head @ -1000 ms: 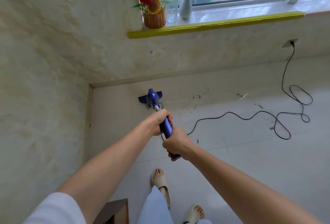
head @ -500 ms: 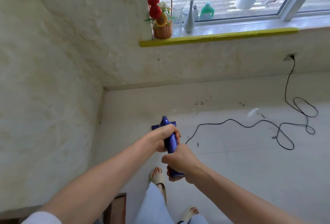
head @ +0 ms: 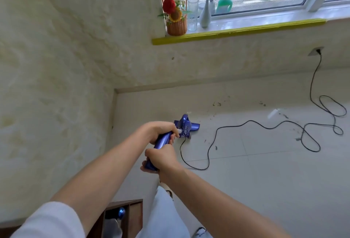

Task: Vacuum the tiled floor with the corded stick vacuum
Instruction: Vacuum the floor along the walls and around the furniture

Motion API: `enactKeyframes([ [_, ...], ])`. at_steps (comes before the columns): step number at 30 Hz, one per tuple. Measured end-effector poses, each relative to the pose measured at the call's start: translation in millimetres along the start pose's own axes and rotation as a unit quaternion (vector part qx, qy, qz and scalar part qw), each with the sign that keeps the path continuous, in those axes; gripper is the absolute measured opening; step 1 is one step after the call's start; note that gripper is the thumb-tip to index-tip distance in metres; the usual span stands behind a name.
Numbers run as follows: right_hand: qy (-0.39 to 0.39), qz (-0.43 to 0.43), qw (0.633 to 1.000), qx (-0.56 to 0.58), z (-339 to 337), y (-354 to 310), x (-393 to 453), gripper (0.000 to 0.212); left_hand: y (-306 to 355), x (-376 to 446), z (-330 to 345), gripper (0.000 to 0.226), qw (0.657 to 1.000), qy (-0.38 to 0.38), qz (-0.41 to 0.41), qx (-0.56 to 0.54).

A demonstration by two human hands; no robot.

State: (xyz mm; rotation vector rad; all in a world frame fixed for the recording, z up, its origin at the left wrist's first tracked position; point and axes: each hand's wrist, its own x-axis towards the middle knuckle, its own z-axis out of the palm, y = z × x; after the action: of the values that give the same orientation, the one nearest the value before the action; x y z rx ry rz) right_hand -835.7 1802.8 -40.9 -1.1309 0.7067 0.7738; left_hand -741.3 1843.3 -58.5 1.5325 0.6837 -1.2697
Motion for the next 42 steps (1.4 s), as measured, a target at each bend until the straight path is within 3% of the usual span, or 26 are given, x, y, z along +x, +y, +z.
enactKeyframes([
  [18,0.131,0.008,0.988,-0.084,-7,-93,121,0.03,108,118,-49,0.021,0.997,-0.024,0.063,0.021],
  [24,0.141,0.011,0.985,-0.101,-20,-110,133,0.035,127,128,-46,0.018,0.997,-0.034,0.062,0.008],
  [32,0.16,0.018,0.972,-0.169,-45,-97,112,0.031,113,120,-16,0.02,0.996,-0.041,0.06,-0.044],
  [42,0.166,0.015,0.961,-0.223,-107,-78,14,0.025,75,65,73,0.016,0.994,-0.051,0.039,-0.087],
])
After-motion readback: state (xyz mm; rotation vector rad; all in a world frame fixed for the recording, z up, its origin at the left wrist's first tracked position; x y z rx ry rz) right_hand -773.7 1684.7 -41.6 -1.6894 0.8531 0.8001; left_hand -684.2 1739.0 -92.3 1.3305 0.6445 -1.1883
